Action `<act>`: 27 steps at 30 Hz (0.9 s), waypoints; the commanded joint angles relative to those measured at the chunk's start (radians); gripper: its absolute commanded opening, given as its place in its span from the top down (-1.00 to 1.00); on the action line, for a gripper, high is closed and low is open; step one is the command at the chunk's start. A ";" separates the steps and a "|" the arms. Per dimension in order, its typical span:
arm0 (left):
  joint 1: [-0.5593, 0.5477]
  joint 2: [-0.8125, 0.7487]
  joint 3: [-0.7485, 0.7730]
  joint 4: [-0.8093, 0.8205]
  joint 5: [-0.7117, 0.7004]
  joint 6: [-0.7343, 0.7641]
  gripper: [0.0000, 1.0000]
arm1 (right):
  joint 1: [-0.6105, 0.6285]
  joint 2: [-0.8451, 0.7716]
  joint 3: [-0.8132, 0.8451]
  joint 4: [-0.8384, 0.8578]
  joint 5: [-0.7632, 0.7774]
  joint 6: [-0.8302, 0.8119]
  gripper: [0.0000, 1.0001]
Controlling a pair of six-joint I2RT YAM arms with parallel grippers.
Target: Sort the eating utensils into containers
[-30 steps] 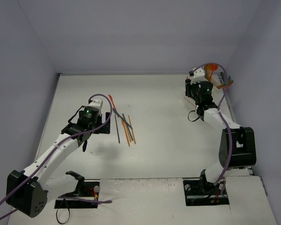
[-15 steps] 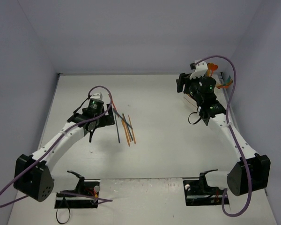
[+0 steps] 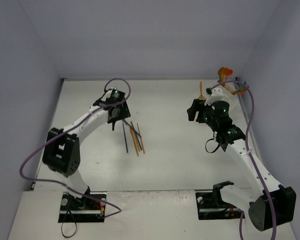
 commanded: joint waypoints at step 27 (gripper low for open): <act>0.072 0.499 0.455 -0.126 -0.106 -0.032 0.48 | 0.014 -0.161 -0.067 -0.034 -0.080 0.011 -0.36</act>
